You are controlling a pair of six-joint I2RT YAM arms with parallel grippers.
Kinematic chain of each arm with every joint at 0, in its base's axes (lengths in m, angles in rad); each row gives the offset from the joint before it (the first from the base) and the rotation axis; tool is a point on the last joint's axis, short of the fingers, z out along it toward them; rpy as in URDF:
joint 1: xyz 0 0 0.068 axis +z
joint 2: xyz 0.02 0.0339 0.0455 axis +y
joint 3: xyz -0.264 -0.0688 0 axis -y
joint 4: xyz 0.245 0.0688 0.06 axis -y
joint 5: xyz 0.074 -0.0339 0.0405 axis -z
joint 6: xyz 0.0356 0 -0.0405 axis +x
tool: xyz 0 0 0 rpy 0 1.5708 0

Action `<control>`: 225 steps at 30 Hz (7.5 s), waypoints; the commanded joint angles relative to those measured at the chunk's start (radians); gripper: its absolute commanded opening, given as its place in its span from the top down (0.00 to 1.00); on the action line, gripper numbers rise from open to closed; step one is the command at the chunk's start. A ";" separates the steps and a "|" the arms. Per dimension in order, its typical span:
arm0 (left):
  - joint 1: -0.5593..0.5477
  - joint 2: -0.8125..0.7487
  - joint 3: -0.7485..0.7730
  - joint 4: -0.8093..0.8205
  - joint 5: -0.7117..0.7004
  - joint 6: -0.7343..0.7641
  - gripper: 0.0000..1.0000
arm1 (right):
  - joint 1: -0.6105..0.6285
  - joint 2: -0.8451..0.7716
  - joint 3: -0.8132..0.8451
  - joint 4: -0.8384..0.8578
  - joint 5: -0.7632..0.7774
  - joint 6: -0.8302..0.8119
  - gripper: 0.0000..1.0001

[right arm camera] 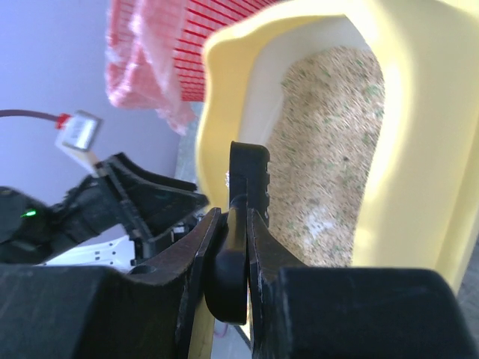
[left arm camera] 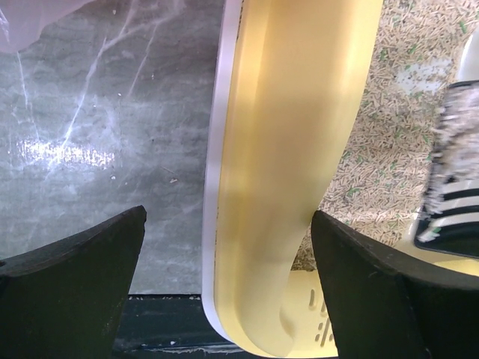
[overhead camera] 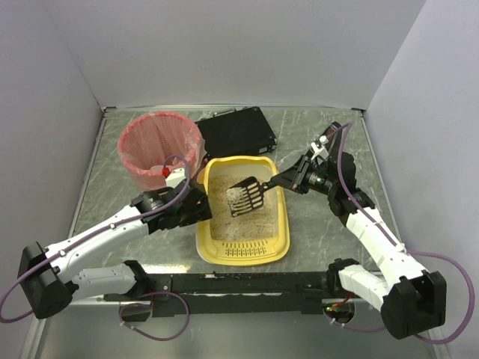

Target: Clean the litter box

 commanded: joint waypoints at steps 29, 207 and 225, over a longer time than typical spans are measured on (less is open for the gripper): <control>-0.014 -0.011 0.041 -0.052 0.021 -0.051 0.03 | -0.088 -0.057 -0.013 0.079 -0.124 0.095 1.00; 0.460 0.068 0.042 0.367 0.087 0.462 0.03 | 0.202 0.593 1.035 -0.652 0.186 -0.833 1.00; 0.399 -0.085 -0.079 0.370 0.029 0.273 0.03 | 0.324 0.616 0.629 -0.312 0.229 -0.683 1.00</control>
